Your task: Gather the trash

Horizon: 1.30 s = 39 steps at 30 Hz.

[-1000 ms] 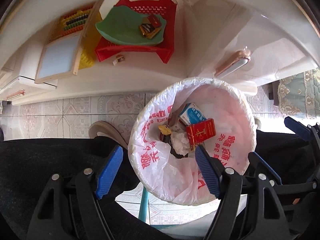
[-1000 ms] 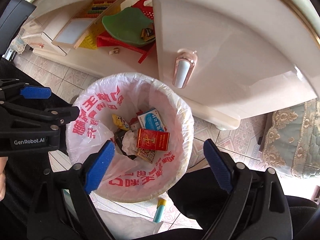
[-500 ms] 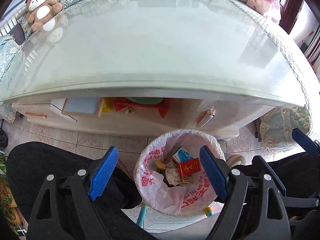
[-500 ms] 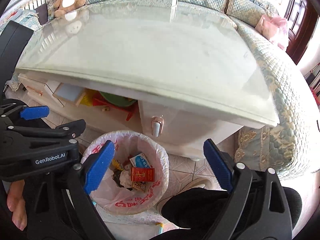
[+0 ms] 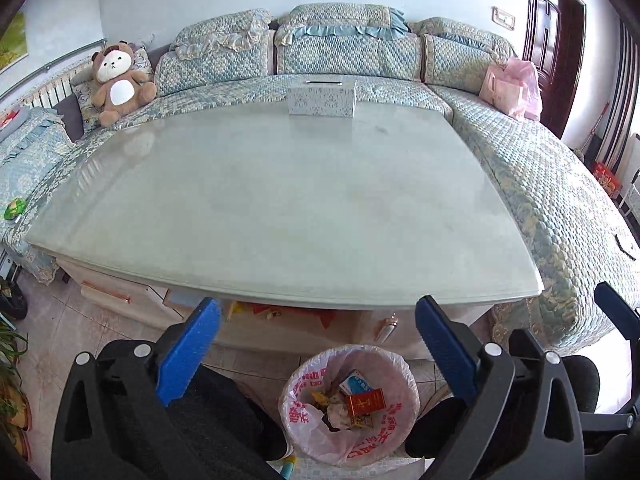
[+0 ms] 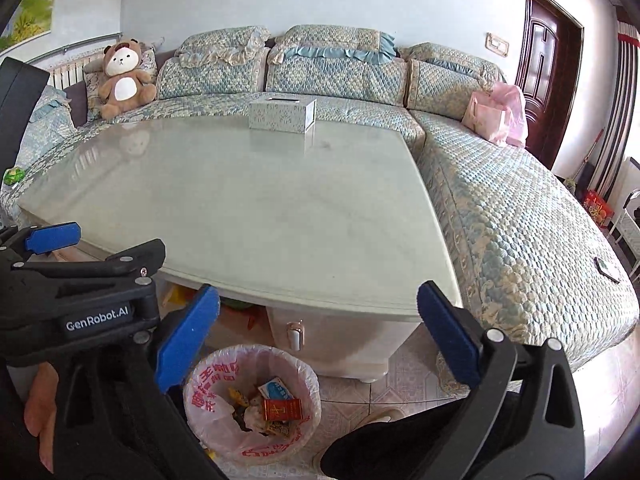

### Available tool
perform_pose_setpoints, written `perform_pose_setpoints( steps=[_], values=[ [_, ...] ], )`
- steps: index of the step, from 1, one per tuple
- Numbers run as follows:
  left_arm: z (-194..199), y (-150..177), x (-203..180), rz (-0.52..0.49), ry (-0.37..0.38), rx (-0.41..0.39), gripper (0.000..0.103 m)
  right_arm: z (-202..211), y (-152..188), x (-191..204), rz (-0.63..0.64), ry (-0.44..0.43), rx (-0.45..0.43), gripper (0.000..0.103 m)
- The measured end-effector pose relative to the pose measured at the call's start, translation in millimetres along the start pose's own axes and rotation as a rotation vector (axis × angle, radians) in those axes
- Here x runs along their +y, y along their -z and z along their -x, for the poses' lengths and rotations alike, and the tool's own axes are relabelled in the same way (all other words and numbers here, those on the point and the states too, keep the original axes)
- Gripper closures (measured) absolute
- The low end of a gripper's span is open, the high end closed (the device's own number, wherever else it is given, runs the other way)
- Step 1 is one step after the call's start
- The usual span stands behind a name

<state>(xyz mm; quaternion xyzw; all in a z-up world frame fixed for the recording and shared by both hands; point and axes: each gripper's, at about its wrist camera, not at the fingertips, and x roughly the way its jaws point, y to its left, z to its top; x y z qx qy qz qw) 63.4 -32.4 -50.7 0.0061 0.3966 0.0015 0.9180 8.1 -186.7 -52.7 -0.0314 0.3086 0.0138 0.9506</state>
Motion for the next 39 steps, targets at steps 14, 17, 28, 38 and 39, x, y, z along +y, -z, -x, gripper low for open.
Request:
perform_pose_setpoints(
  steps=[14, 17, 28, 38, 39],
  values=[
    [82.2, -19.6, 1.4, 0.027, 0.006, -0.157, 0.007, 68.5, -16.2, 2.7, 0.01, 0.092, -0.17, 0.006],
    [91.9, -20.5, 2.1, 0.022, 0.005, -0.169, 0.007, 75.6, -15.2, 4.1, 0.004, 0.091, -0.185, 0.006],
    [115.1, -17.7, 1.5, 0.027, -0.002, -0.22, 0.007, 95.6, -14.5, 7.5, 0.008, 0.125, -0.236, 0.006],
    [122.2, -19.7, 4.6, 0.043, -0.004, -0.23, 0.007, 100.8, -14.2, 12.2, 0.024, 0.16, -0.257, 0.006],
    [122.9, -19.4, 5.7, 0.046, -0.005, -0.233, 0.007, 101.0, -13.9, 12.3, 0.025, 0.16, -0.255, 0.006]
  ],
)
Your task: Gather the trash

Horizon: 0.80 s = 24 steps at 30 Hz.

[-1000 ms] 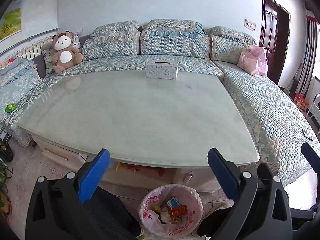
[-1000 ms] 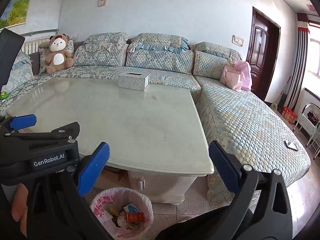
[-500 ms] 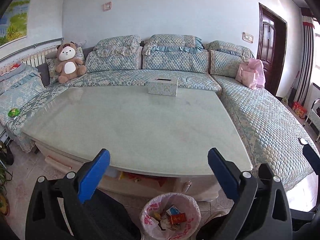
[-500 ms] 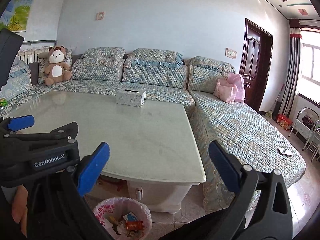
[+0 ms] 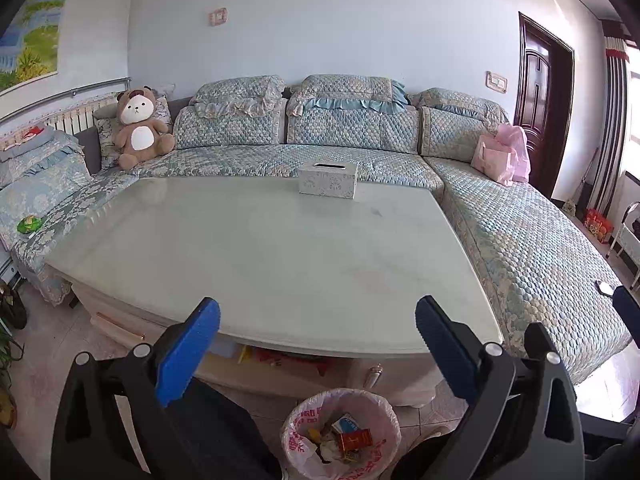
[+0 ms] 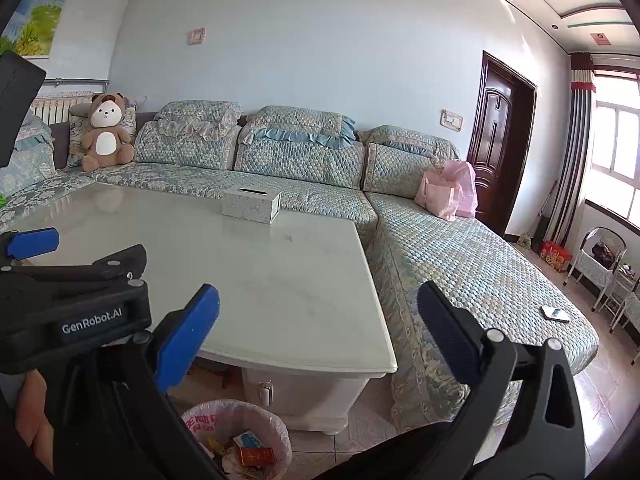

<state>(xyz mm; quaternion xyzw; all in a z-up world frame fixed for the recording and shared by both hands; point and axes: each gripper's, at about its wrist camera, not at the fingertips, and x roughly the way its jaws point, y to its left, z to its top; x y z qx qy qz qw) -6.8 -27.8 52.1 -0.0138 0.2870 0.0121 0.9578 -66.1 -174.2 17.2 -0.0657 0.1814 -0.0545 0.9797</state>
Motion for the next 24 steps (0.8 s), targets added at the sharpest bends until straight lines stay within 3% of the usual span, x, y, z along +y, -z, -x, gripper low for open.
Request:
perform_pose_setpoints(
  steps=[18, 24],
  values=[
    [9.3, 6.0, 29.2, 0.024, -0.074, -0.001, 0.007, 5.7, 0.5, 8.5, -0.005, -0.003, 0.005, 0.006],
    [10.8, 11.2, 35.4, 0.034, -0.065, 0.019, 0.007, 10.1, -2.9, 10.3, 0.002, -0.002, -0.006, 0.006]
  ],
)
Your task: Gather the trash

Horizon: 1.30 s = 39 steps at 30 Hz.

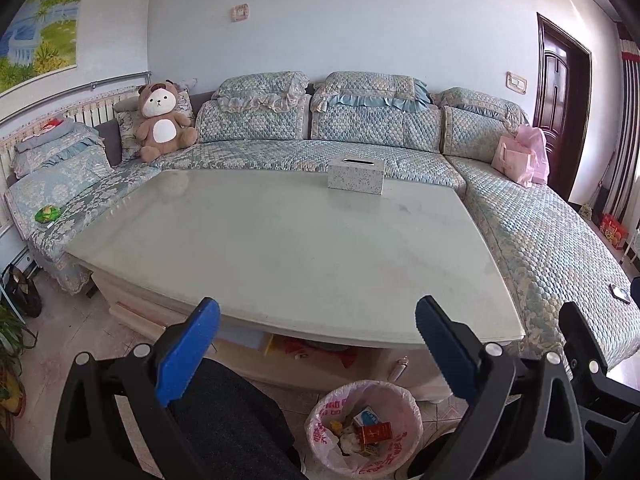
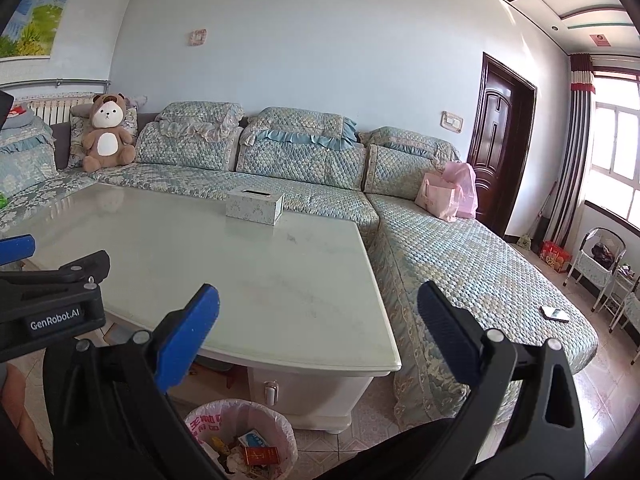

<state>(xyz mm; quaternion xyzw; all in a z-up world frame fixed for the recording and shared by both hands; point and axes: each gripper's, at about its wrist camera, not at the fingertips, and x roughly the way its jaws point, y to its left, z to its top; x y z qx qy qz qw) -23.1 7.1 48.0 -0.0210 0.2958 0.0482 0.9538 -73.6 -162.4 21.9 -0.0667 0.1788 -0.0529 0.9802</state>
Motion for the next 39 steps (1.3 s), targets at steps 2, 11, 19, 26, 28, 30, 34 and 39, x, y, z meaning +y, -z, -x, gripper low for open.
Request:
perform_pose_setpoints(
  steps=[2, 11, 19, 26, 28, 30, 34, 39],
  values=[
    [1.3, 1.1, 1.2, 0.008, -0.001, 0.0, 0.007, 0.6, -0.6, 1.1, 0.001, -0.004, 0.001, 0.006],
    [4.4, 2.2, -0.1, 0.004, -0.006, -0.005, 0.007, 4.3, -3.4, 2.4, 0.003, -0.009, -0.007, 0.006],
    [3.4, 1.2, 1.2, 0.012, -0.006, -0.002, 0.007, 4.0, -5.2, 3.8, 0.006, -0.012, -0.005, 0.006],
    [2.7, 0.3, 1.6, 0.014, -0.009, -0.001, 0.007, 3.7, -4.1, 3.8, 0.005, -0.014, -0.004, 0.006],
    [2.6, 0.2, 1.6, 0.013, -0.009, -0.001, 0.007, 3.9, -4.1, 3.8, 0.006, -0.014, -0.003, 0.006],
    [2.6, 0.0, 1.5, 0.014, -0.01, -0.002, 0.007, 3.8, -4.1, 4.3, 0.006, -0.013, -0.004, 0.006],
    [5.1, -1.3, 1.6, 0.015, -0.01, -0.01, 0.007, 3.9, -4.3, 4.6, 0.006, -0.013, -0.004, 0.006],
    [6.1, -1.1, -1.2, 0.007, -0.013, -0.011, 0.007, 3.8, -4.3, 4.9, 0.006, -0.013, -0.005, 0.006]
  ],
)
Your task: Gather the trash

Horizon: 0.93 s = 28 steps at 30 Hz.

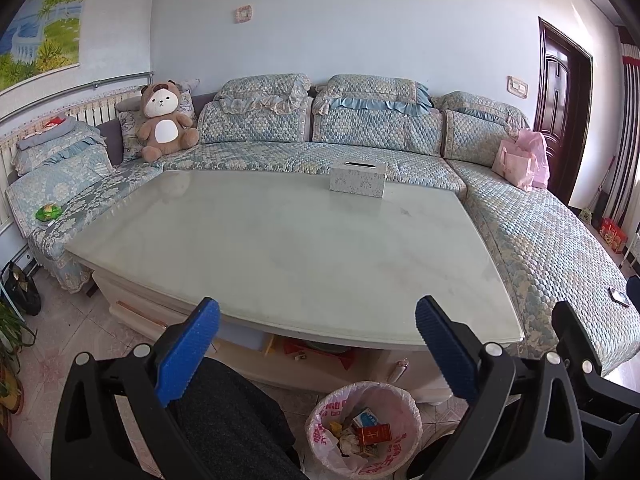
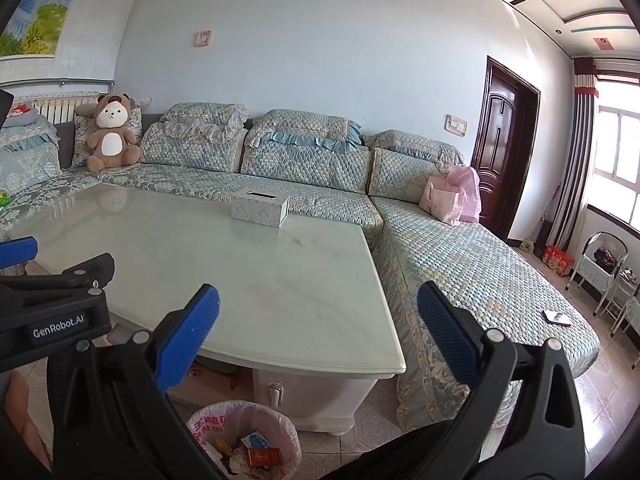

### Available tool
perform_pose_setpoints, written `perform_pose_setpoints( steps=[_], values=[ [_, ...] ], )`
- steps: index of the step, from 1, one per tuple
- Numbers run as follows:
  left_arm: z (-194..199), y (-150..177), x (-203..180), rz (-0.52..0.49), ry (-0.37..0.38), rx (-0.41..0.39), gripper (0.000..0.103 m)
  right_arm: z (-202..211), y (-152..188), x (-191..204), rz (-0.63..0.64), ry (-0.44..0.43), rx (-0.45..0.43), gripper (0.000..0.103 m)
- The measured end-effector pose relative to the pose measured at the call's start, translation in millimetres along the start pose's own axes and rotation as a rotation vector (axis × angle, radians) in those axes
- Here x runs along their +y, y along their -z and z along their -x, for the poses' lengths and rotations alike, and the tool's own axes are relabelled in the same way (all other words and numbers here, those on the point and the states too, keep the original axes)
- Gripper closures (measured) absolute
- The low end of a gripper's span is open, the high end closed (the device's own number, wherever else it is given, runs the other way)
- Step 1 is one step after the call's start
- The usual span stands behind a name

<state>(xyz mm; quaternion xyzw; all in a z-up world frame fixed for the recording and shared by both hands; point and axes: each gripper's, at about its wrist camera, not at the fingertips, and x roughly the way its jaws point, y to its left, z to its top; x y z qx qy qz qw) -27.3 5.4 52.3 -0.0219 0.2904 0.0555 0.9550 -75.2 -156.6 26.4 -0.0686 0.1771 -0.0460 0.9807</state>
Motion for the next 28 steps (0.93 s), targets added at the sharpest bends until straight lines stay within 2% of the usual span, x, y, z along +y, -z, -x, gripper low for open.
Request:
perform_pose_setpoints(
  steps=[12, 18, 28],
  values=[
    [-0.1, 0.5, -2.3, -0.003, -0.004, -0.002, 0.007, 0.1, -0.2, 0.0, 0.001, 0.001, -0.001, 0.006],
    [0.9, 2.2, -5.8, -0.018, -0.035, -0.015, 0.007, 0.0, -0.4, 0.2, 0.0, 0.002, 0.0, 0.006],
    [-0.6, 3.3, -11.1, -0.028, -0.018, 0.0, 0.007, -0.2, 0.4, -0.1, -0.002, 0.001, 0.002, 0.006]
  ],
)
